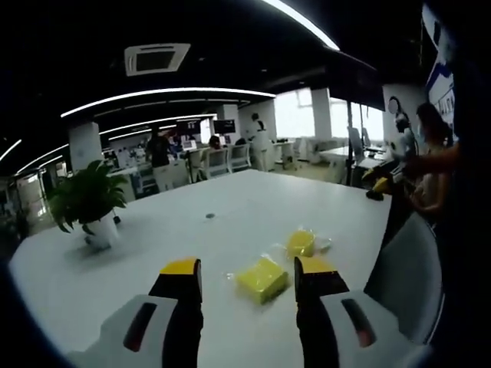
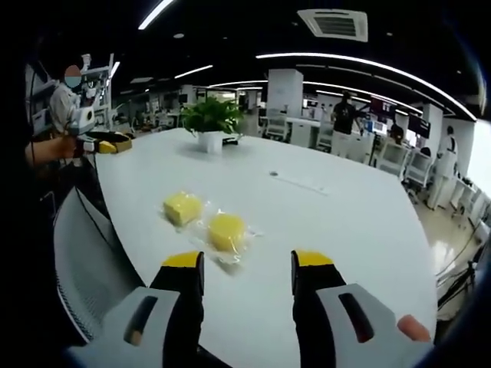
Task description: Compare the silicone blocks by pressing each to a similar depth, holding the contact briefly, and releasing to observe deformation and rebound differences across the visible hardness samples.
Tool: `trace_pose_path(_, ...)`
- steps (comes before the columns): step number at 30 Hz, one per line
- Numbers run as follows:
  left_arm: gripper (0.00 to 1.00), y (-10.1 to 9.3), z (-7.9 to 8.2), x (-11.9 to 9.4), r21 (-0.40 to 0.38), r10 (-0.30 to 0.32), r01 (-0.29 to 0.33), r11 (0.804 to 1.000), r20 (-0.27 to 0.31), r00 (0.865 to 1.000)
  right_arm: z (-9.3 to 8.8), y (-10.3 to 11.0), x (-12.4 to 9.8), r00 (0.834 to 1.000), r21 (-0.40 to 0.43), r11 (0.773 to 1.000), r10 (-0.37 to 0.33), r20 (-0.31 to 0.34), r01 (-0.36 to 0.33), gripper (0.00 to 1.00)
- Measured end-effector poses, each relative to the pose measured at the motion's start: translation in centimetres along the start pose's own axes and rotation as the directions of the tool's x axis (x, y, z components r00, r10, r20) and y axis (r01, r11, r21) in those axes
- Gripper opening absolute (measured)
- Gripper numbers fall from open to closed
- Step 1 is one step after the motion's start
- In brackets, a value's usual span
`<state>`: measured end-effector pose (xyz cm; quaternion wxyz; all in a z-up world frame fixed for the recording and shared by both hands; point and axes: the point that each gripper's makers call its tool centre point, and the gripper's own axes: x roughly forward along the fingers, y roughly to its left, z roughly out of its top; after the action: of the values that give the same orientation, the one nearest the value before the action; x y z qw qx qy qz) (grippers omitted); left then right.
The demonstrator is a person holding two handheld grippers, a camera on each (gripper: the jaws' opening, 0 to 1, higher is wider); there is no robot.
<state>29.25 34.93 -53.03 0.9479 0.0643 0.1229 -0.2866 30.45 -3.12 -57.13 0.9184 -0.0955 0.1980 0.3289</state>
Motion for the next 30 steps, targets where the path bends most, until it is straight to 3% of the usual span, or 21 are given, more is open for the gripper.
trace_pose_path(6,0.46,-0.5,-0.9,0.1,-0.049,-0.005,0.004,0.999,-0.032,0.999,-0.1,0.1,0.2,1.0,-0.018,1.0,0.008,-0.021,-0.009,0.41)
trace_pose_path(14,0.46,-1.2,-0.9,0.9,-0.133,-0.018,0.013,0.991,-0.032,0.999,-0.5,0.1,0.5,0.999,-0.023,1.0,0.015,-0.043,-0.016,0.4)
trace_pose_path(18,0.46,-0.9,-0.5,2.2,-0.191,-0.032,0.026,0.981,-0.026,0.999,-0.6,0.2,0.5,0.999,-0.031,0.999,0.02,-0.051,-0.021,0.39)
trace_pose_path(30,0.45,-0.9,1.2,6.7,-0.226,-0.079,0.068,0.972,-0.039,0.996,-2.0,-0.9,-1.3,0.997,-0.037,0.999,-0.021,-0.077,0.018,0.38)
